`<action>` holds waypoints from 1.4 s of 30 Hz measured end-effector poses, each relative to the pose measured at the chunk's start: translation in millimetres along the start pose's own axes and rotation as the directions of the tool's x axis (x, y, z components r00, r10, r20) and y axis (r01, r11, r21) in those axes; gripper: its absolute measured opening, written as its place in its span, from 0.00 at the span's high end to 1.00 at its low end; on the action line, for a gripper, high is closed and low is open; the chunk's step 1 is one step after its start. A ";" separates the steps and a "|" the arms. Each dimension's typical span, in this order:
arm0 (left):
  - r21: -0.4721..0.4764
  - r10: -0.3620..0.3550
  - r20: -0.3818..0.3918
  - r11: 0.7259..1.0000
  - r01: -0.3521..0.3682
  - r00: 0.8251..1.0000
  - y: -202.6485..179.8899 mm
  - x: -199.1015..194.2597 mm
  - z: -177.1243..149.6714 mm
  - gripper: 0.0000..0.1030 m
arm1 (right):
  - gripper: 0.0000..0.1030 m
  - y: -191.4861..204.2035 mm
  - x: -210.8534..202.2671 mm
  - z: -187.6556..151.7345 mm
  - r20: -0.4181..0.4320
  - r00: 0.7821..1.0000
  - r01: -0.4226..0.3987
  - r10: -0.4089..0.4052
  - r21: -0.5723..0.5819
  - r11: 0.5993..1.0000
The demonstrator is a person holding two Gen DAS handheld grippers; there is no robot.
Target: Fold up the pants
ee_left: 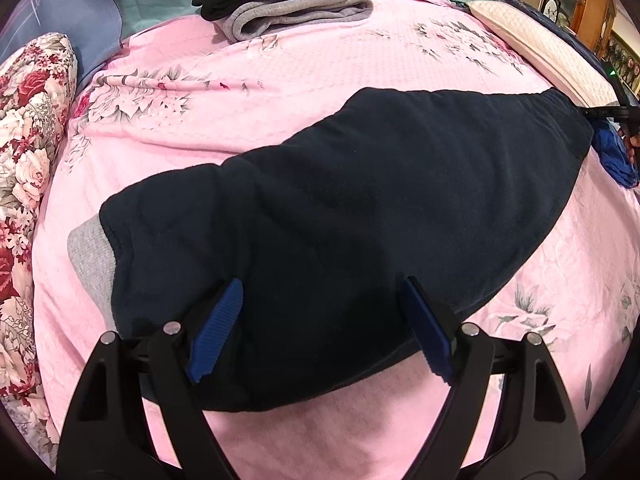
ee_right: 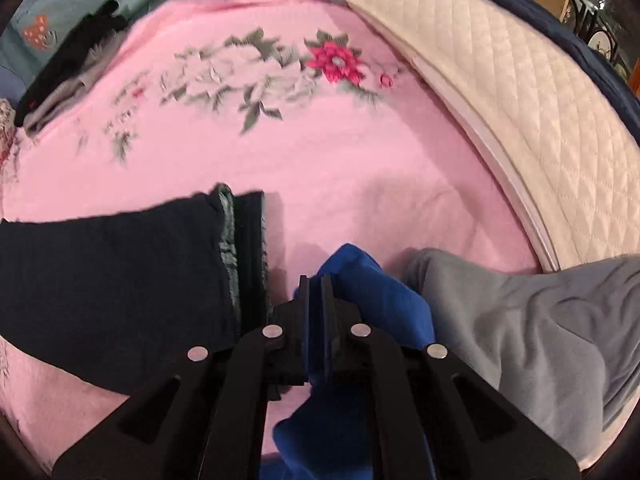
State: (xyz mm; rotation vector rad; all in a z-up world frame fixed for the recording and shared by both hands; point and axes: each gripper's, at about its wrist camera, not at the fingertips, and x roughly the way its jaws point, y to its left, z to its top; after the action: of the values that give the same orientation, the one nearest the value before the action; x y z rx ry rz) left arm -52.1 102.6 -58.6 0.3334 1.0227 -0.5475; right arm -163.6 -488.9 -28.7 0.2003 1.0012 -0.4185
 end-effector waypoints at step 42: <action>-0.168 0.076 0.098 0.984 -0.058 0.992 42.2 -22.7 -48.2 0.15 | 1.00 440.3 71.8 62.7 -0.298 0.874 -0.477 0.383 -0.672 0.566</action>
State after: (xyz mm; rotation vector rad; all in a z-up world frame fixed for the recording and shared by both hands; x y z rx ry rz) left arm -71.3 167.7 -61.9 0.1897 0.9452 -0.4119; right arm 107.5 -131.2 -68.3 -0.2700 1.1243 0.4840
